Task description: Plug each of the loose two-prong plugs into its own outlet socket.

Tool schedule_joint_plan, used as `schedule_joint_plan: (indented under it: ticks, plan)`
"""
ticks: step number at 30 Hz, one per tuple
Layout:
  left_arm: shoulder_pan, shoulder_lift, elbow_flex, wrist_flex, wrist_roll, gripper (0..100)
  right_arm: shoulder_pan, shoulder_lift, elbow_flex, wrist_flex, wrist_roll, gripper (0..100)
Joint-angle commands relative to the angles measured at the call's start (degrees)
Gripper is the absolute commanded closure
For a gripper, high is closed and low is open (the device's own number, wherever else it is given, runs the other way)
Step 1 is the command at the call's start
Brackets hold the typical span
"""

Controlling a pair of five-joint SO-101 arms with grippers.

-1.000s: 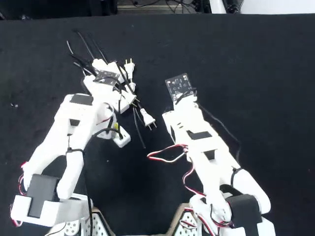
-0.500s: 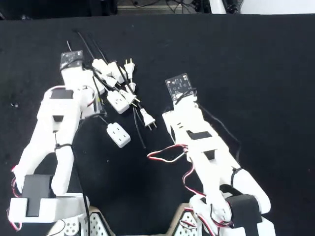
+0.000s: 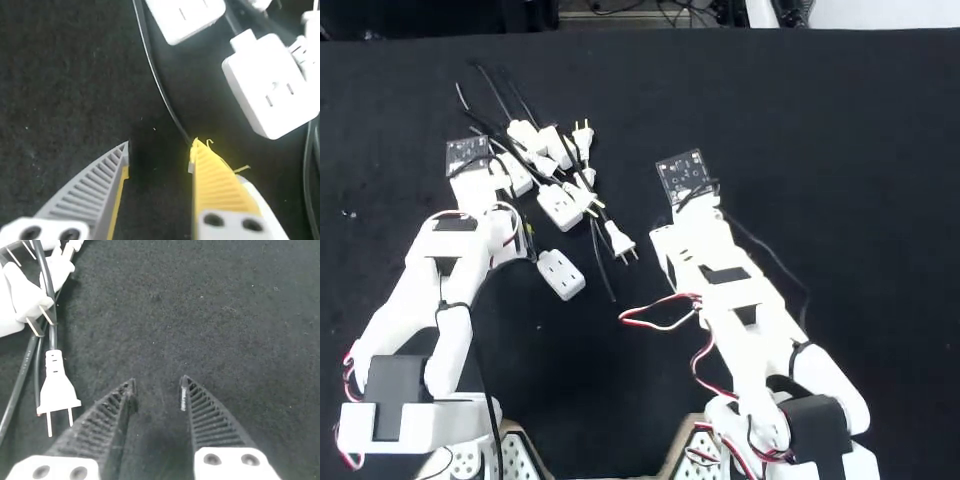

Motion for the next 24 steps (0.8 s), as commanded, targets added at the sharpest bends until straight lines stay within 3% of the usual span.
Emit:
schedule_joint_plan:
  ticks: [1,7,10,16,24]
  plan:
    - [-0.3,-0.4,-0.8,2.8,0.0,79,-0.8,0.1,-3.7,-1.1,0.3,85.8]
    - [0.2,-0.4,-3.3,1.5,0.5,79,-0.8,0.1,-3.7,-1.1,0.3,85.8]
    - [0.7,0.3,-4.6,-0.4,4.1,79,-0.8,0.1,-3.7,-1.1,0.3,85.8]
    - [1.1,8.2,-6.6,-3.6,6.2,79,-0.8,0.0,-3.7,-1.1,0.3,85.8]
    - [0.5,16.0,-20.6,15.9,6.1,80,-0.8,0.0,-3.8,-1.1,0.3,85.8]
